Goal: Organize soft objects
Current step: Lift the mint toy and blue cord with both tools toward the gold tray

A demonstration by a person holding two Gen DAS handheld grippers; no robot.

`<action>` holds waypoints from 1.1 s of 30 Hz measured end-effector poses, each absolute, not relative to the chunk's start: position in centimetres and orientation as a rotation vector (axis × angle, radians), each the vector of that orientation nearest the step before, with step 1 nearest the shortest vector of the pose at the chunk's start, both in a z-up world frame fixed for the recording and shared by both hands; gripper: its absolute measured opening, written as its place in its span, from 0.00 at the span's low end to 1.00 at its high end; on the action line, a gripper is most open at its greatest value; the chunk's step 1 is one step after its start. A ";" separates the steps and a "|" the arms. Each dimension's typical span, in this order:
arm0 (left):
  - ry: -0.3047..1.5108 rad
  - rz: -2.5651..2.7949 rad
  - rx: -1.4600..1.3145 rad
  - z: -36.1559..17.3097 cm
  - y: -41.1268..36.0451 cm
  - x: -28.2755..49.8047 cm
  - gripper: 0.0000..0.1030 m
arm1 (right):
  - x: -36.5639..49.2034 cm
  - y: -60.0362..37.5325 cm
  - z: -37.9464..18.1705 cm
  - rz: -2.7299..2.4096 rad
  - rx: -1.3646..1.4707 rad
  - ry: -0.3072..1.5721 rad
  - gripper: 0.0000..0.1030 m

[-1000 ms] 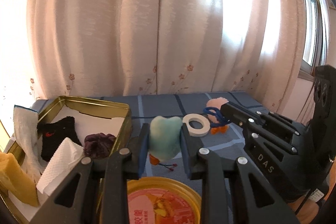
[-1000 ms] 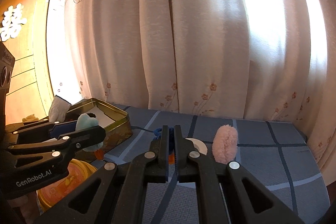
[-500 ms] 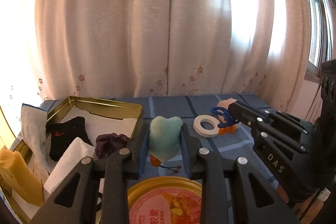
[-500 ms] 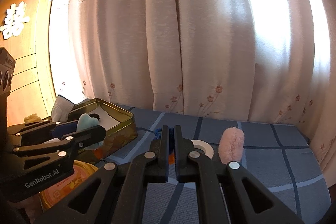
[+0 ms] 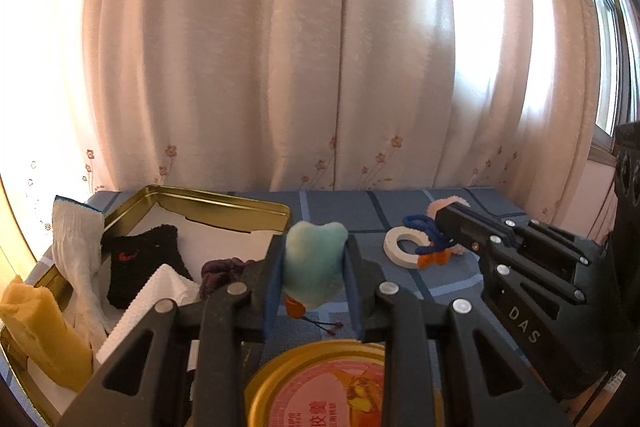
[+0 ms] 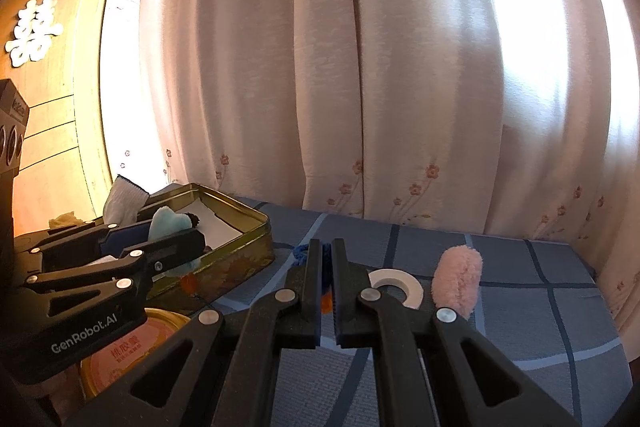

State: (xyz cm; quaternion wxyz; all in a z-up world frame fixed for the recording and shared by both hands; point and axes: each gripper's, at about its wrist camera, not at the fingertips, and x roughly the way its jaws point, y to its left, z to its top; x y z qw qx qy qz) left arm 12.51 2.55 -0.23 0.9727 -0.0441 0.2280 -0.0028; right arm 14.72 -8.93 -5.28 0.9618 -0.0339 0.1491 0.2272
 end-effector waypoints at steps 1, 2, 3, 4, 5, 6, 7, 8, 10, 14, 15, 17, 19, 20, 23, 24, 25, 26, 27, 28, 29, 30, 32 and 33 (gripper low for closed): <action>0.459 -0.006 -0.090 -0.2 2.6 12.5 0.26 | 14.7 -8.8 -5.3 0.460 -0.069 0.302 0.05; 0.456 -0.007 -0.091 -0.3 2.6 12.4 0.26 | 14.6 -8.8 -5.3 0.460 -0.070 0.301 0.05; 0.453 -0.006 -0.093 -0.3 2.7 12.4 0.26 | 14.6 -8.7 -5.3 0.460 -0.071 0.301 0.05; 0.449 -0.005 -0.096 -0.2 2.9 12.3 0.26 | 14.6 -8.6 -5.2 0.460 -0.072 0.300 0.05; 0.447 -0.006 -0.097 -0.2 3.0 12.3 0.26 | 14.6 -8.6 -5.2 0.461 -0.072 0.300 0.05; 0.444 -0.006 -0.099 -0.2 3.1 12.2 0.26 | 14.5 -8.5 -5.2 0.463 -0.072 0.299 0.05; 0.442 -0.005 -0.100 -0.1 3.2 12.1 0.26 | 14.6 -8.5 -5.2 0.464 -0.074 0.298 0.05; 0.440 -0.004 -0.101 -0.1 3.3 12.1 0.26 | 14.5 -8.3 -5.2 0.466 -0.078 0.297 0.05; 0.443 -0.009 -0.101 -0.1 3.5 12.0 0.26 | 14.5 -8.0 -5.3 0.471 -0.086 0.296 0.05; 0.438 -0.014 -0.104 0.2 3.7 11.7 0.26 | 14.7 -7.1 -5.3 0.480 -0.110 0.299 0.05; 0.436 -0.014 -0.105 0.2 3.8 11.7 0.26 | 14.7 -7.0 -5.3 0.481 -0.113 0.299 0.05; 0.430 -0.013 -0.110 0.4 4.1 11.5 0.26 | 14.8 -6.8 -5.3 0.481 -0.115 0.301 0.05; 0.425 -0.012 -0.113 0.6 4.3 11.3 0.26 | 14.9 -6.7 -5.3 0.483 -0.118 0.307 0.05; 0.422 -0.011 -0.114 0.7 4.4 11.2 0.26 | 14.9 -6.6 -5.3 0.482 -0.121 0.309 0.05; 0.418 -0.008 -0.121 0.9 4.9 11.0 0.26 | 15.0 -6.6 -4.9 0.484 -0.117 0.311 0.05; 0.416 -0.006 -0.123 0.9 5.1 10.9 0.26 | 15.0 -6.6 -4.8 0.486 -0.113 0.311 0.05; 0.415 -0.005 -0.126 1.0 5.2 10.9 0.26 | 15.0 -6.6 -4.6 0.489 -0.109 0.310 0.05; 0.414 -0.004 -0.128 1.0 5.3 10.8 0.26 | 14.9 -6.5 -4.3 0.492 -0.107 0.307 0.05; 0.412 -0.003 -0.129 1.0 5.5 10.8 0.26 | 14.8 -6.5 -4.0 0.495 -0.109 0.304 0.05; 0.409 -0.001 -0.130 1.0 5.5 10.7 0.26 | 14.6 -6.4 -3.7 0.497 -0.112 0.299 0.05; 0.407 -0.001 -0.131 1.1 5.6 10.6 0.26 | 14.5 -6.2 -3.4 0.500 -0.116 0.294 0.05; 0.405 -0.001 -0.132 1.2 5.6 10.5 0.26 | 14.3 -6.1 -3.1 0.505 -0.120 0.288 0.05; 0.399 0.002 -0.130 1.4 5.8 10.4 0.26 | 14.1 -5.7 -2.4 0.514 -0.125 0.278 0.05; 0.394 0.003 -0.130 1.6 6.0 10.2 0.26 | 14.0 -5.6 -2.0 0.520 -0.128 0.273 0.05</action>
